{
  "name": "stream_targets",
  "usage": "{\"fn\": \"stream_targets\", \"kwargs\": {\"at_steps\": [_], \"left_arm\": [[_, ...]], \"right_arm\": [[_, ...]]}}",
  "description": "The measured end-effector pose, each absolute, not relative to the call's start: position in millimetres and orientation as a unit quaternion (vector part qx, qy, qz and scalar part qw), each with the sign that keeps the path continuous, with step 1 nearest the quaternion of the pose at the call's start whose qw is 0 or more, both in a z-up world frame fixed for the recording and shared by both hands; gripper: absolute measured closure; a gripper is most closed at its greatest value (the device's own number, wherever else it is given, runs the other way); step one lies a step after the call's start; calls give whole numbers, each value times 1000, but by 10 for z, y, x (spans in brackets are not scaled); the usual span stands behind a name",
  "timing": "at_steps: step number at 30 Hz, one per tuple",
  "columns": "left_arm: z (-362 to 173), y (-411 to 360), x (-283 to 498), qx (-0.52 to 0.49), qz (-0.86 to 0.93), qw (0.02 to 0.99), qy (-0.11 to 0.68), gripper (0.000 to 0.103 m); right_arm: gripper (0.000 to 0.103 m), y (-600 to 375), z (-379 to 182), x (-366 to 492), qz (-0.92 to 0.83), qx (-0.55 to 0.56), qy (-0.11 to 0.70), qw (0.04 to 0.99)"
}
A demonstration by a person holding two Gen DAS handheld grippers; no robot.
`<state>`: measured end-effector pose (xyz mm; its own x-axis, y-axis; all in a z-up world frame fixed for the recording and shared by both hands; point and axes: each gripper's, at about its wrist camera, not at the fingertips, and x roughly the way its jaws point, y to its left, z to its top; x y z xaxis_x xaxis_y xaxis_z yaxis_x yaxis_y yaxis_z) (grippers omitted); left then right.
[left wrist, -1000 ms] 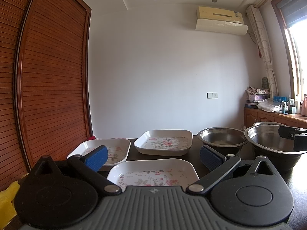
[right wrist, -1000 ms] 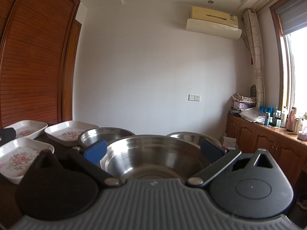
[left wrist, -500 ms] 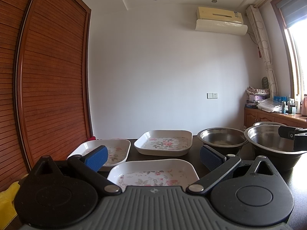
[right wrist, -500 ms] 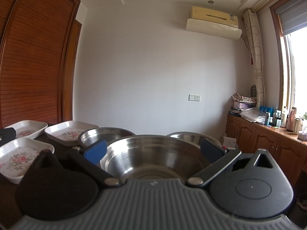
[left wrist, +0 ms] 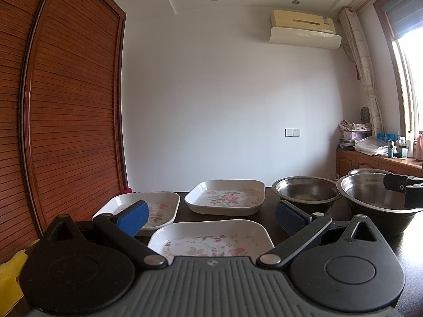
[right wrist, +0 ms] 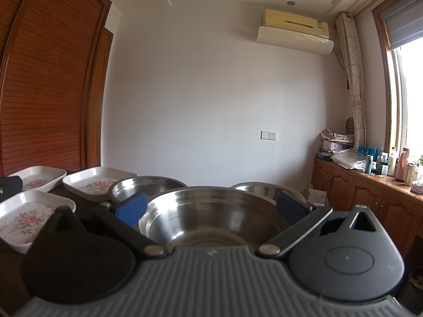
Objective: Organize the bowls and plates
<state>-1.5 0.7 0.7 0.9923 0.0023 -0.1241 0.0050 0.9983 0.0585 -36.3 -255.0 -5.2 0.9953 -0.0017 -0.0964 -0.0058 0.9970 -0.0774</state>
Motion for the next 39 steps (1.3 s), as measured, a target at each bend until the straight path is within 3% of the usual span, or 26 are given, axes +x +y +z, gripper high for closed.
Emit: {"fn": "stream_targets", "kwargs": {"at_steps": [11, 39], "left_arm": [[30, 61, -23, 12, -5, 998, 62, 0], [256, 453, -375, 55, 2, 980, 192, 0]], "right_arm": [[0, -2410, 52, -451, 34, -61, 35, 997], [0, -1750, 152, -888, 156, -83, 76, 981]]}}
